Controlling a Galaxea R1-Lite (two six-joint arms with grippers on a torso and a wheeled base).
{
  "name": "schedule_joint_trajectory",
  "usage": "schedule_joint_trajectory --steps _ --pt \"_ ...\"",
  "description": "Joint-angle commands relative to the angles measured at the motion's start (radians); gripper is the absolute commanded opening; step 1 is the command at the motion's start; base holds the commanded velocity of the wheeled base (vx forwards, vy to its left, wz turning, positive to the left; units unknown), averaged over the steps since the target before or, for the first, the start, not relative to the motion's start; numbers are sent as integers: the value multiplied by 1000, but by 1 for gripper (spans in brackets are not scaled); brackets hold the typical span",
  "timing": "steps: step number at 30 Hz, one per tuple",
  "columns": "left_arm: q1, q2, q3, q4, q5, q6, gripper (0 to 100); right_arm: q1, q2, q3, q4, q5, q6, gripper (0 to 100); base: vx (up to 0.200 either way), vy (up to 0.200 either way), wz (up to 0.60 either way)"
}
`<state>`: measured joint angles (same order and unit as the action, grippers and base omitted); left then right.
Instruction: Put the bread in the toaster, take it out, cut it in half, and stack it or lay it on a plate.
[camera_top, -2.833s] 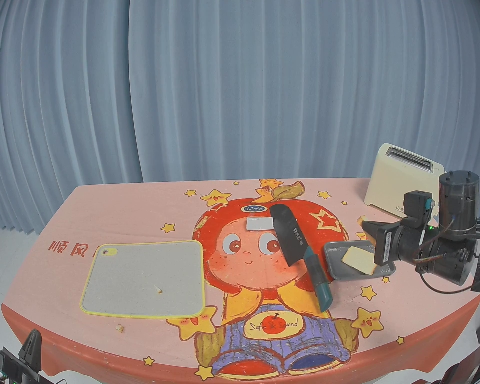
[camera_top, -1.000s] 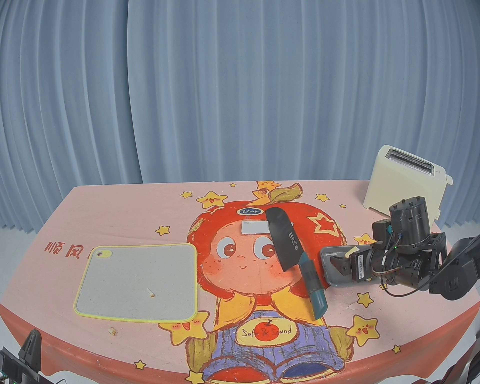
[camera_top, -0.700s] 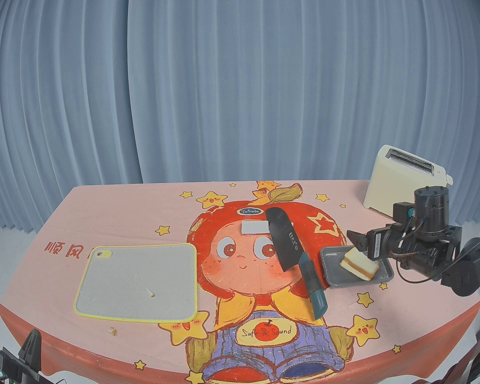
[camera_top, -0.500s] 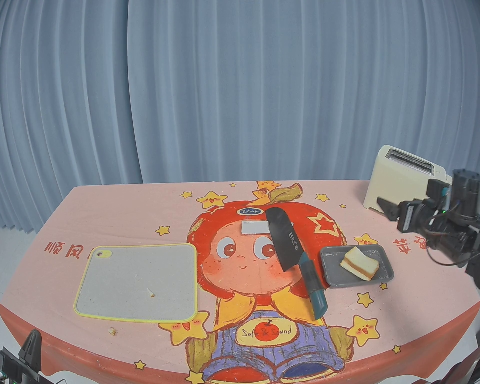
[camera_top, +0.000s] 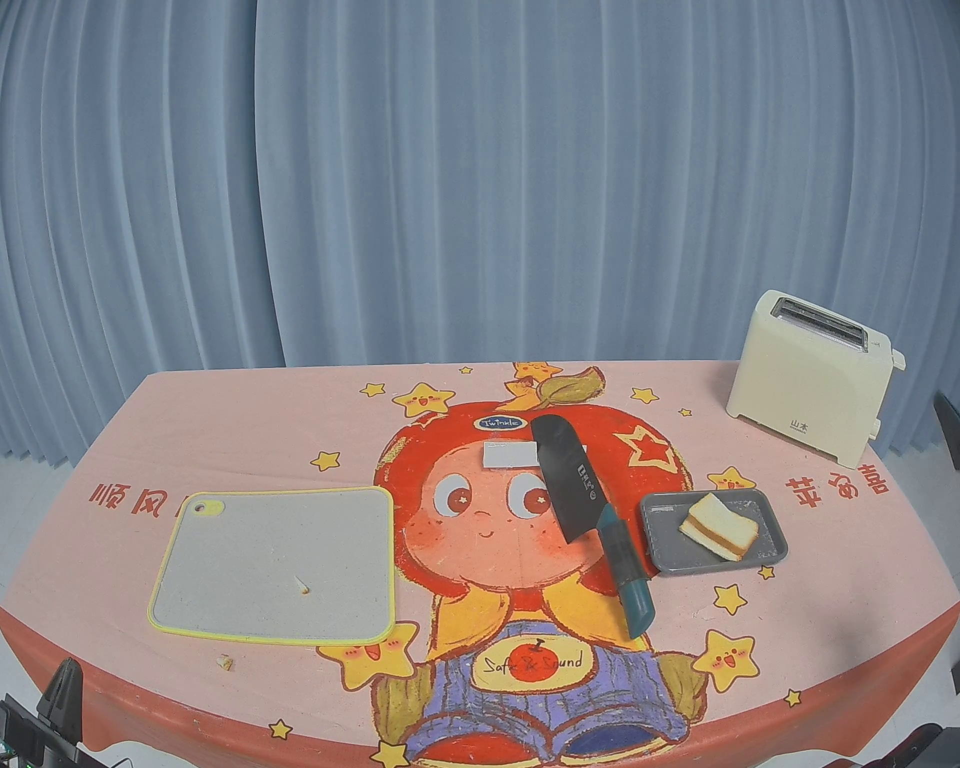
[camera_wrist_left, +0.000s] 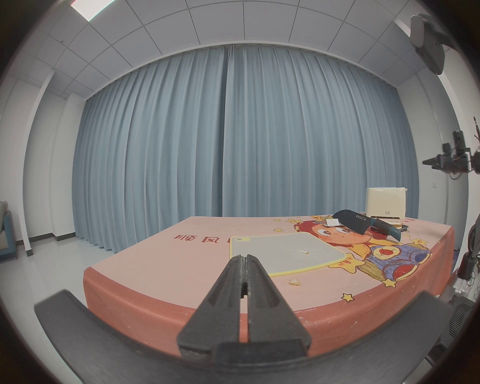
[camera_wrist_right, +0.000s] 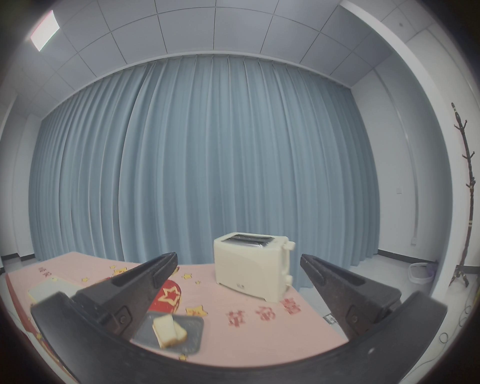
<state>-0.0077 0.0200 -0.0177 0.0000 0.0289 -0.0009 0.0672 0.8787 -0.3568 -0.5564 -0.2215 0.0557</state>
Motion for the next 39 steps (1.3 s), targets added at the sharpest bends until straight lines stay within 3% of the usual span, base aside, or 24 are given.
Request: schedule_joint_trajectory --steps 1,6,9,12,14,17,23,30,39 --pt "0 1 18 0 0 -1 0 -90 -480 194 271 25 -40 100 0 0 0" --pt "0 0 18 0 0 -1 0 -86 -662 286 392 54 -48 100 0 0 0" --pt "0 1 18 0 0 -1 0 -78 -777 355 420 111 -54 100 0 0 0" --pt "0 1 18 0 -1 -2 0 -69 -879 349 535 168 -66 100 0 0 0" --pt "0 1 18 0 -1 -2 0 -69 -877 346 535 175 -54 100 0 0 0" --pt "0 1 18 0 -1 -2 0 -69 -870 357 550 179 3 100 0 0 0" --pt "0 1 18 0 -1 -2 0 -69 -870 357 550 166 3 100 0 0 0" --pt "0 1 18 0 -1 -2 0 -67 -870 357 550 215 -40 100 0 0 0" --pt "0 1 18 0 -1 -2 0 -67 -870 357 552 211 -30 100 0 0 0"
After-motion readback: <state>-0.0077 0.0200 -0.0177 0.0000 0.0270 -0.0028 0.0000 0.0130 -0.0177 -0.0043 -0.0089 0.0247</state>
